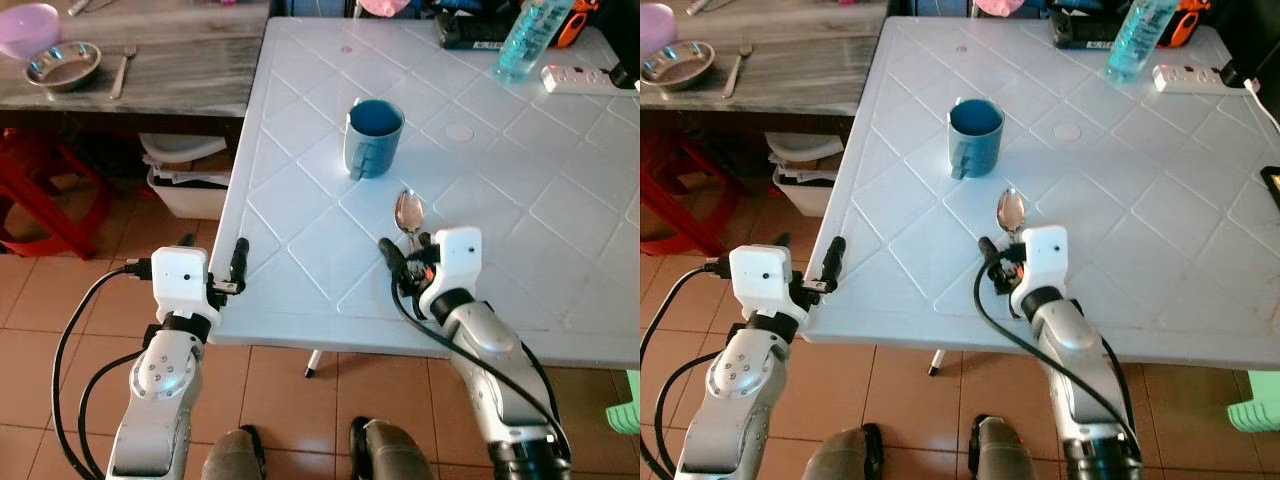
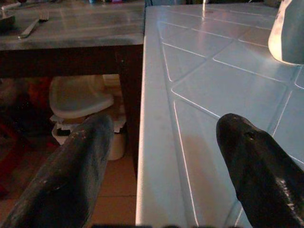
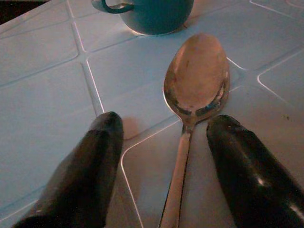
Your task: Setting the table
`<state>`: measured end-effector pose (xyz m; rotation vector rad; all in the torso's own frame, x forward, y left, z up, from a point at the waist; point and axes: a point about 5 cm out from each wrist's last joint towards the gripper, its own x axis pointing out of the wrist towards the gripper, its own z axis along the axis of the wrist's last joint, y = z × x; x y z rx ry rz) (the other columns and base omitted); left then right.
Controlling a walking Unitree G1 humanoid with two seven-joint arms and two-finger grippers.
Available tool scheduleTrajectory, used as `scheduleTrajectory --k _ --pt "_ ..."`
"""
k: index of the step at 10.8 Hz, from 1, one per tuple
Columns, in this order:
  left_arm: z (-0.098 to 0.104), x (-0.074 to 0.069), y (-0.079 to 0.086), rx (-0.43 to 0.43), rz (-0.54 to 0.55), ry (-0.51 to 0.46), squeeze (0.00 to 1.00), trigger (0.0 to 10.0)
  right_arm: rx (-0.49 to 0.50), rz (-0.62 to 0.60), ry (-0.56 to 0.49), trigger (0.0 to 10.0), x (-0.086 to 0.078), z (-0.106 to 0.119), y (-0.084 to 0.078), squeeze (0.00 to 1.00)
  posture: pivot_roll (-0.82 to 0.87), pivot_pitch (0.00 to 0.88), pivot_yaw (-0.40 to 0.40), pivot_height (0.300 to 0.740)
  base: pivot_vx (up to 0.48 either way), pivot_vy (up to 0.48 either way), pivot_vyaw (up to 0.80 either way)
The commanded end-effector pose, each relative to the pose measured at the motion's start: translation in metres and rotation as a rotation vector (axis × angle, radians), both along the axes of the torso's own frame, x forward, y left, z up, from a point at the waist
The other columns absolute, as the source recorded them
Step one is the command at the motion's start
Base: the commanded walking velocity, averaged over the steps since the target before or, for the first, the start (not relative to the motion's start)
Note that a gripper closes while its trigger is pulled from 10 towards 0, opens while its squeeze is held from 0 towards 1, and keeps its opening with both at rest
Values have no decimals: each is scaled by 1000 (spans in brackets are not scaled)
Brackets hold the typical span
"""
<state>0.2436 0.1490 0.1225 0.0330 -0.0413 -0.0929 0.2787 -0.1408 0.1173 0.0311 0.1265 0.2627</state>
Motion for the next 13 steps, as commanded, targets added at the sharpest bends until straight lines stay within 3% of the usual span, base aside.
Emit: scheduleTrajectory --k 1,2,3,5,9,11,13 --pt "0 -3 1 6 -8 5 0 10000 -6 -7 48 1647 -2 -8 -1 0 -13 213 19 740 0 0 0" --pt "0 -3 1 4 -7 7 0 10000 -10 -25 81 431 -4 -11 -6 0 -13 214 17 740 0 0 0" --pt "0 -4 1 3 -9 10 0 10000 -6 -56 133 0 -7 -17 -12 0 -15 219 18 740 0 0 0" --pt "-1 -3 -2 0 -43 27 0 10000 8 -91 247 0 -14 -28 -21 0 -20 226 23 740 0 0 0" --pt "-3 -6 -4 -3 -78 51 0 10000 46 -100 406 667 -30 -44 -22 0 -9 230 30 740 0 0 0" --pt "0 -12 -10 -62 -187 48 0 10000 43 -118 442 0 -34 -48 -27 0 -8 231 32 740 0 0 0" --pt "4 -17 -19 -96 -290 37 0 10000 33 -124 463 0 -36 -52 -29 0 -6 231 32 740 0 0 0"
